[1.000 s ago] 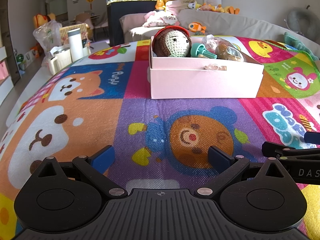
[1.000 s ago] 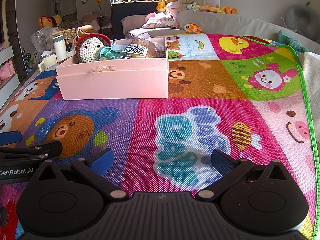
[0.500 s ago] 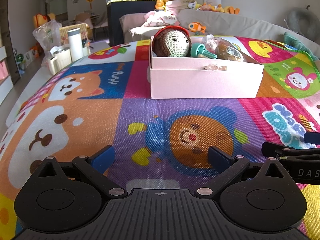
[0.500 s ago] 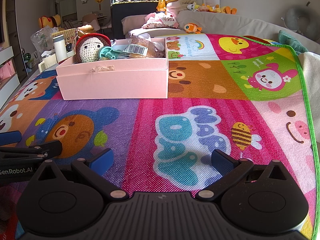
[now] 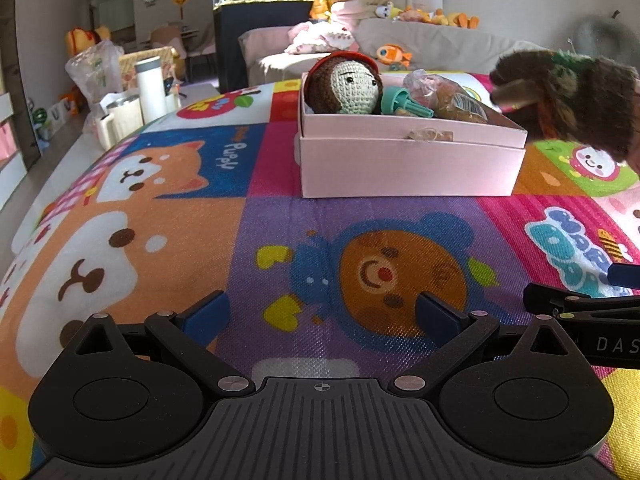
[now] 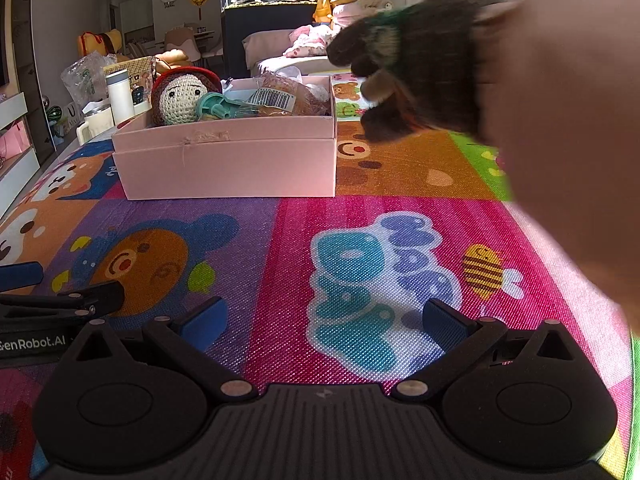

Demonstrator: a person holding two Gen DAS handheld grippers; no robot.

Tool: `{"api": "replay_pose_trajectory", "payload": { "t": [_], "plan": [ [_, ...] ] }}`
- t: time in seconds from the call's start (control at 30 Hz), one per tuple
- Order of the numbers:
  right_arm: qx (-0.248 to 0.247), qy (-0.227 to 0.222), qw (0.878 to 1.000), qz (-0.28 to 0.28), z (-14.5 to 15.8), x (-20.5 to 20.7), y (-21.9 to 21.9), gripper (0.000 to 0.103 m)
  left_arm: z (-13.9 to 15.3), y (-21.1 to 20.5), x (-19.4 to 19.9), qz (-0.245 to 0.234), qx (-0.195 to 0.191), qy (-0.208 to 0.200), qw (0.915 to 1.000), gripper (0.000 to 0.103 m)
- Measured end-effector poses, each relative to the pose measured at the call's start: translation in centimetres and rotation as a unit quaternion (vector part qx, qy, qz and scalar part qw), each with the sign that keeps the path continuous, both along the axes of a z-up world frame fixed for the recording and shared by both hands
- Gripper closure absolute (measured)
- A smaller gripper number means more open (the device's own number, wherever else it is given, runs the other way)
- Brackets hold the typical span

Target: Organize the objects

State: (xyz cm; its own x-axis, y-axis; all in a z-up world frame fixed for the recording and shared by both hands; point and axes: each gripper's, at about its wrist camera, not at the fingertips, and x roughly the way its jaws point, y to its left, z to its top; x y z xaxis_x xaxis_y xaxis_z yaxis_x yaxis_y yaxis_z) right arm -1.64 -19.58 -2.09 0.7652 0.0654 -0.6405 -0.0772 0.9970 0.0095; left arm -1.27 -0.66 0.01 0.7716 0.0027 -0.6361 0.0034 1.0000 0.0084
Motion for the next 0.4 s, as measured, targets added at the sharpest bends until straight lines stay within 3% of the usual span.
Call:
{"api": "replay_pose_trajectory", "payload": {
  "t": [0.4],
  "plan": [
    [0.001, 0.000, 1.000, 0.000, 0.03, -0.05, 0.04, 0.000, -0.02, 0.05, 0.02, 0.002, -0.001, 0.000, 1.0000, 0.001]
  ]
}}
